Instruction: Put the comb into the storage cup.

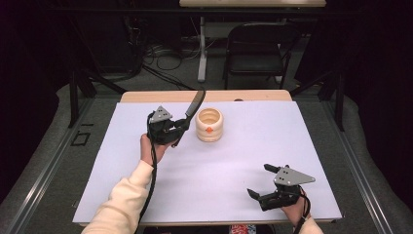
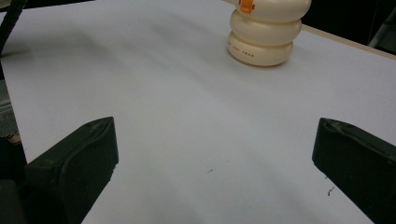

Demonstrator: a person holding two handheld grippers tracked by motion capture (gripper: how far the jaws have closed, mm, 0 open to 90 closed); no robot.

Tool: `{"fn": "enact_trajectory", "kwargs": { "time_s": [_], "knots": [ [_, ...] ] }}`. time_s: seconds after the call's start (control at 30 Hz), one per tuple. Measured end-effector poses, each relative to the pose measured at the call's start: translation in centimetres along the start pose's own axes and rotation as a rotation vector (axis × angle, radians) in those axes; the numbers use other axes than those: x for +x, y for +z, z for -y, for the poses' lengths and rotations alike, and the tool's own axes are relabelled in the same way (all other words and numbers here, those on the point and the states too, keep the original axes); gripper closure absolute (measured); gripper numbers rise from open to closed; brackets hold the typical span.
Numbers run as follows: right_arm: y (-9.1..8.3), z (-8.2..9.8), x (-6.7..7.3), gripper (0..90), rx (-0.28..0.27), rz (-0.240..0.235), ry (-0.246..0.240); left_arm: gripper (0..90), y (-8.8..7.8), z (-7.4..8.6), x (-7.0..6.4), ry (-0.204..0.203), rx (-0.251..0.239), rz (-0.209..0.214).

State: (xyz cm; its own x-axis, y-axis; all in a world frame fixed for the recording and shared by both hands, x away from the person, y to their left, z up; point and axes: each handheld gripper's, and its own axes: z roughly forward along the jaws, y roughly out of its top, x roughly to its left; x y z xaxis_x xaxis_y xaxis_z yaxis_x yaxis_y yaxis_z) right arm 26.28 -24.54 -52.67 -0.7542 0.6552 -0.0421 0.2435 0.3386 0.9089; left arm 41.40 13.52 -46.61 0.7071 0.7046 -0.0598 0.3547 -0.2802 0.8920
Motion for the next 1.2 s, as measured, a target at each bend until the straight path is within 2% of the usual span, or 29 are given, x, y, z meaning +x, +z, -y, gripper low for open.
{"fn": "enact_trajectory", "kwargs": {
  "time_s": [1.2],
  "knots": [
    [0.1, 0.0, 0.0, 0.0, 0.001, -0.002, 0.002, 72.3, 1.8, -1.7, -0.2, -0.006, -0.051, -0.009]
  ]
}}
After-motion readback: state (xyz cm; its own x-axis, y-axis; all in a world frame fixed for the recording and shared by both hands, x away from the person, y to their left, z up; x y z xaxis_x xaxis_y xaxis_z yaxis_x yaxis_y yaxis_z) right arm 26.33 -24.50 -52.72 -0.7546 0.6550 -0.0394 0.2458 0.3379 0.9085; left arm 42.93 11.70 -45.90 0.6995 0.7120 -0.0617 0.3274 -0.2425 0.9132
